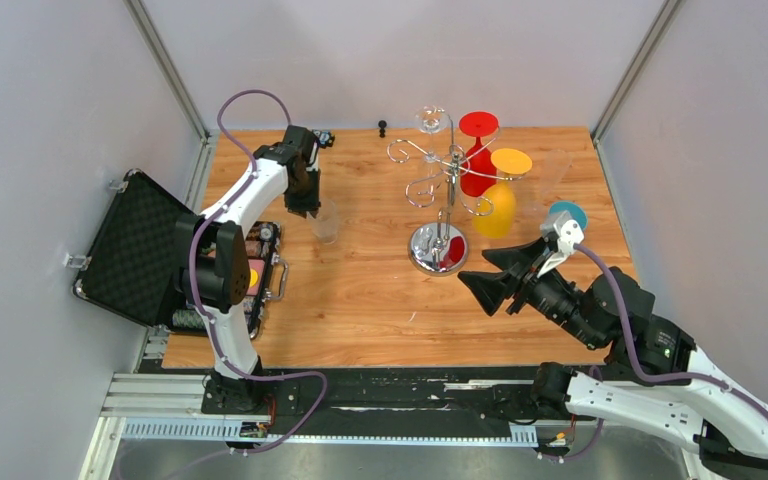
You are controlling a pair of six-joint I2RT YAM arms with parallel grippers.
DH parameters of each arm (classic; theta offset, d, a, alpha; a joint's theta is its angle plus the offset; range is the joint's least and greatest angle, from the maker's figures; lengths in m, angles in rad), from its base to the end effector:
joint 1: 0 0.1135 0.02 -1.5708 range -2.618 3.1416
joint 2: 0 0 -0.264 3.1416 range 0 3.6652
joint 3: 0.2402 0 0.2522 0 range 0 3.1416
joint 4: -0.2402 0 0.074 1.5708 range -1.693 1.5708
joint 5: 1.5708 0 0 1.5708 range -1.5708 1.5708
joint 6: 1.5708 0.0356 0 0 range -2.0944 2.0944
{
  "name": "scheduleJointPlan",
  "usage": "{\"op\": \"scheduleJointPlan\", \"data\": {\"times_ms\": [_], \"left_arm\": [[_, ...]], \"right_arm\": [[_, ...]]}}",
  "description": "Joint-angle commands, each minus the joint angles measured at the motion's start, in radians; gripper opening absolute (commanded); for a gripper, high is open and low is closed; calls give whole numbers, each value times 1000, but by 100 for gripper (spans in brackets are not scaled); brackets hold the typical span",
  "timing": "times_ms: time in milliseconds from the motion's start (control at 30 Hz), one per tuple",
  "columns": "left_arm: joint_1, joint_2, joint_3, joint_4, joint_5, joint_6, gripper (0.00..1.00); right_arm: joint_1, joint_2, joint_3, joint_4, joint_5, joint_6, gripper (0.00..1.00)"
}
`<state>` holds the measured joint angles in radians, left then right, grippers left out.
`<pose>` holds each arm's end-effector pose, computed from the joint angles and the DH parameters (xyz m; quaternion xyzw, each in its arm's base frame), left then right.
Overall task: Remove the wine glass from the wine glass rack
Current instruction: Place the wine glass at the center of the board.
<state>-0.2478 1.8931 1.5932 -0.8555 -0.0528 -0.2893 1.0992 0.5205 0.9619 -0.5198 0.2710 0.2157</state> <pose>0.3878 -0.0962 0.2486 -0.0257 0.9778 -0.0298 0.2056 0.0515 0.0801 0.3952 -0.2281 0.6969 0.3325 0.5930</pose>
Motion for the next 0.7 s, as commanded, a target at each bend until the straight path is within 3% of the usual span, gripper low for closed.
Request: {"op": "scheduleJointPlan", "data": {"times_ms": [0,200,667], "left_arm": [[8,-20,41,4,-3,20,37],[7,-54,75,-34,-16,23,54],[1,-312,31,-42,183,2,67]], "right_arm": [[4,15,8,14,11,-7,63],[4,29,25,15,6,-8,64],[4,92,149,-83,23,36,69]]}}
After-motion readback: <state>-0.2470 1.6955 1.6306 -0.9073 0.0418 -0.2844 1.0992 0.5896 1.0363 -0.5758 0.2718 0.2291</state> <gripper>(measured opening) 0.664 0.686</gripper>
